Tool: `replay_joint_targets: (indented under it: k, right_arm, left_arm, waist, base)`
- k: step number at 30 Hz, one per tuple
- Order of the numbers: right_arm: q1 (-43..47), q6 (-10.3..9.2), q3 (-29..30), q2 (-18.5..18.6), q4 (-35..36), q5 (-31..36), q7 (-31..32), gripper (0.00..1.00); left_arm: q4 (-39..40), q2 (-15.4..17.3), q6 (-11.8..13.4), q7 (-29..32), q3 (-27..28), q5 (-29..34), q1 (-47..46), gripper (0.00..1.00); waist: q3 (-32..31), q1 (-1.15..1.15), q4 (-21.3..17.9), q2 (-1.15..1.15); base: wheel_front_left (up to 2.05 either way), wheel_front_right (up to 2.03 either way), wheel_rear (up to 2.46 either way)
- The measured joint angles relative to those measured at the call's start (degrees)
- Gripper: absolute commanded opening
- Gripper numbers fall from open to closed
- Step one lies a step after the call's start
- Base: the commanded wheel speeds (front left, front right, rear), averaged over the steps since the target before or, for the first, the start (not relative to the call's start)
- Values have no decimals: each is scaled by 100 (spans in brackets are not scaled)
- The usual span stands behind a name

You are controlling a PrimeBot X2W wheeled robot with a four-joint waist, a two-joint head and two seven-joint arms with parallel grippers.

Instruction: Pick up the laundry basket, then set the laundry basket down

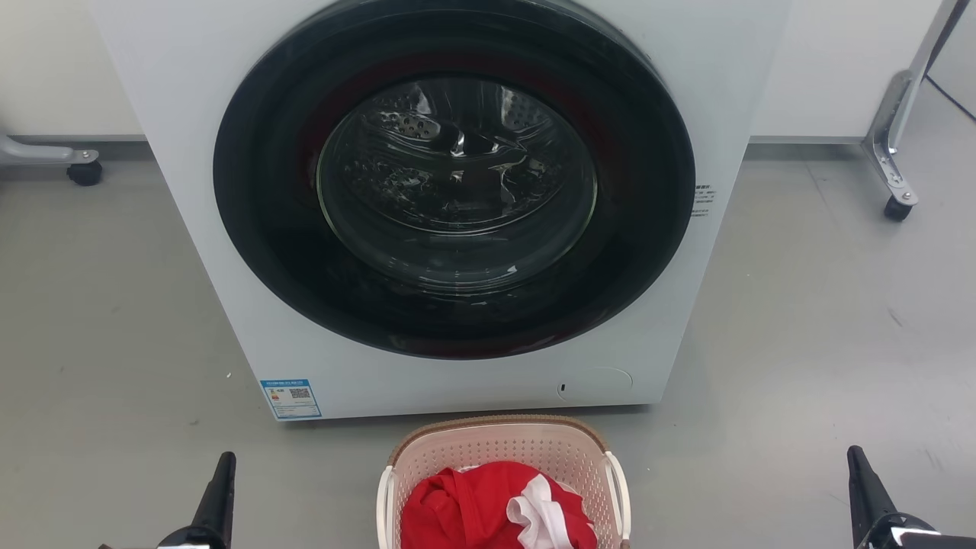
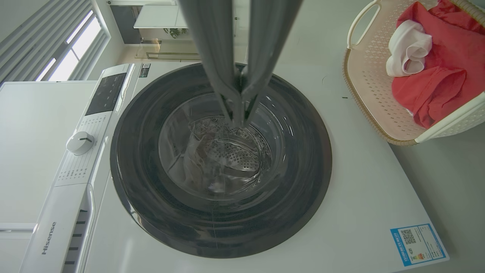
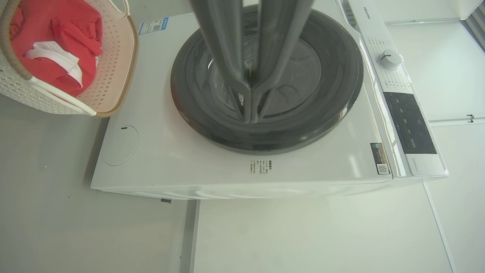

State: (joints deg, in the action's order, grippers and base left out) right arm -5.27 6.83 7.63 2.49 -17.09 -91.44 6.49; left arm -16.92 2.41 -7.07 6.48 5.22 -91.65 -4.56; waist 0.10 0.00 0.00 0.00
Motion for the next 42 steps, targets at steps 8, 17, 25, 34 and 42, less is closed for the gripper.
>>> replay_joint_targets:
  k: [8,17,25,34,42]
  right_arm:
    - [0,0,0,0,0,0,0,0]
    - [0,0,0,0,1,0,0,0]
    - [0,0,0,0,1,0,0,0]
    - [0,0,0,0,2,0,0,0]
    - [0,0,0,0,2,0,0,0]
  left_arm:
    - [0,0,0,0,0,0,0,0]
    - [1,-1,0,0,0,0,0,0]
    - [1,-1,0,0,0,0,0,0]
    - [1,-1,0,0,0,0,0,0]
    - [2,-1,0,0,0,0,0,0]
  waist:
    - [0,0,0,0]
    - [0,0,0,0]
    - [0,0,0,0]
    - [1,0,0,0]
    - [1,0,0,0]
  base:
    - [0,0,0]
    - [0,0,0]
    - [0,0,0]
    - [0,0,0]
    - [0,0,0]
